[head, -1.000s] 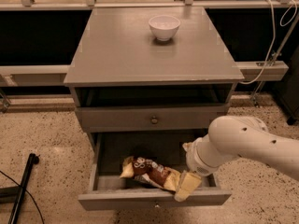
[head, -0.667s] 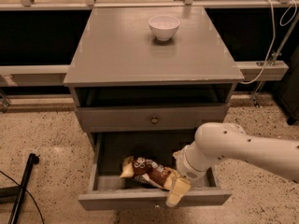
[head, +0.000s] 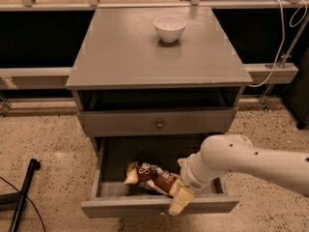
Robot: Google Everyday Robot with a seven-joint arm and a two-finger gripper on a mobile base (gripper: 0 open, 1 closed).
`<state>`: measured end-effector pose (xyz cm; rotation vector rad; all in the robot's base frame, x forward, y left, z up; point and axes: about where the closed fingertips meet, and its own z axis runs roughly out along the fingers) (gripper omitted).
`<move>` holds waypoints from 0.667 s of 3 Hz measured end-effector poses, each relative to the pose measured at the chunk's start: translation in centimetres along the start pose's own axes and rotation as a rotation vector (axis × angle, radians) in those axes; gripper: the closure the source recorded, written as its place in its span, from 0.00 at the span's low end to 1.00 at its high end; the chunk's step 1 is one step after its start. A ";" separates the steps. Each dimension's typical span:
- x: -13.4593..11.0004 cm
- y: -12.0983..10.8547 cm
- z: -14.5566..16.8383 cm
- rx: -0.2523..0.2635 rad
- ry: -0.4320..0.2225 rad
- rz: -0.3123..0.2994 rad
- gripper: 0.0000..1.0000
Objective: Pick brown chip bag from middle drawer and place on counter
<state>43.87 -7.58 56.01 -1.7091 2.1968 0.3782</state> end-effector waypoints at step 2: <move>-0.6 -1.5 2.5 0.137 -0.051 0.045 0.00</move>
Offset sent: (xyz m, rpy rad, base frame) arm 0.0345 0.0193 -0.0310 0.0274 -0.1896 -0.1558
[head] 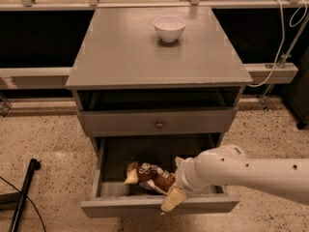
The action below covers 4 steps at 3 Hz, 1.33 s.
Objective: Pick brown chip bag from middle drawer and place on counter
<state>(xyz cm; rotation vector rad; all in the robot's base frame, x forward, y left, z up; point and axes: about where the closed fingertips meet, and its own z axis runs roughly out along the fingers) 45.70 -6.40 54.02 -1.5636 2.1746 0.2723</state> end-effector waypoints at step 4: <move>-3.9 -3.3 8.1 -0.203 -0.164 0.071 0.00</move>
Offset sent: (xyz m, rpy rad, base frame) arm 0.0649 0.0340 -0.0299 0.2227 0.1445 0.0396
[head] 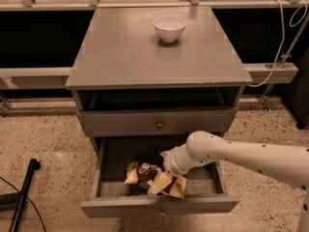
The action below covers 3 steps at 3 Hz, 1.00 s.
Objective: Pick brown chip bag from middle drawer and place on counter
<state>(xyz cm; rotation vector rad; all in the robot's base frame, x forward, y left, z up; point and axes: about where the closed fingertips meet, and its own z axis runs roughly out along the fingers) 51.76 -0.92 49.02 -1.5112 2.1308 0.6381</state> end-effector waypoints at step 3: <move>0.9 -1.5 2.9 0.045 -0.070 -0.038 0.73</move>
Offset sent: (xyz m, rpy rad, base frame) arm 0.0185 0.0121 -0.0200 0.0944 -0.1081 0.0151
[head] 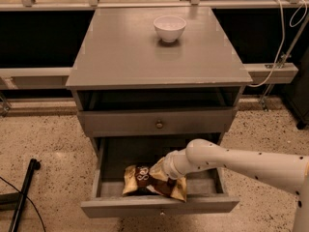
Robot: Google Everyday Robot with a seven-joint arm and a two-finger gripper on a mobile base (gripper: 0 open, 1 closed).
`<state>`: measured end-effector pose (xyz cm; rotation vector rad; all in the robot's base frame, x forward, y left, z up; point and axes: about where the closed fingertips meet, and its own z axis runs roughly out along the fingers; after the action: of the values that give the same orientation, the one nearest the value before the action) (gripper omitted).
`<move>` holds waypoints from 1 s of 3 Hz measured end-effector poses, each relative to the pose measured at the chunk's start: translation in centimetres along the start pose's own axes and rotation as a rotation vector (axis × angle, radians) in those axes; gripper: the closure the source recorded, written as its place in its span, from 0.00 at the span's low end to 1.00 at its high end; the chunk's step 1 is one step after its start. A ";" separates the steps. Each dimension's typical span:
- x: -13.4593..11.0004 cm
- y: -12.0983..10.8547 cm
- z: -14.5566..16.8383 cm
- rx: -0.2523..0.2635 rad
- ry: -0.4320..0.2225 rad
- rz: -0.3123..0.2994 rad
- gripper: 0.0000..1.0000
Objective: Pick brown chip bag from middle drawer and place on counter
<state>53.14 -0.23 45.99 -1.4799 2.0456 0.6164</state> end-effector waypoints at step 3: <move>-1.4 0.8 -2.9 -0.031 -0.092 -0.051 1.00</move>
Offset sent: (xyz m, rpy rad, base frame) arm 0.0005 -0.0132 -0.0097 -0.0124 -0.0180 -0.0223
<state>52.26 -0.88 49.12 -1.4884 1.9303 0.6853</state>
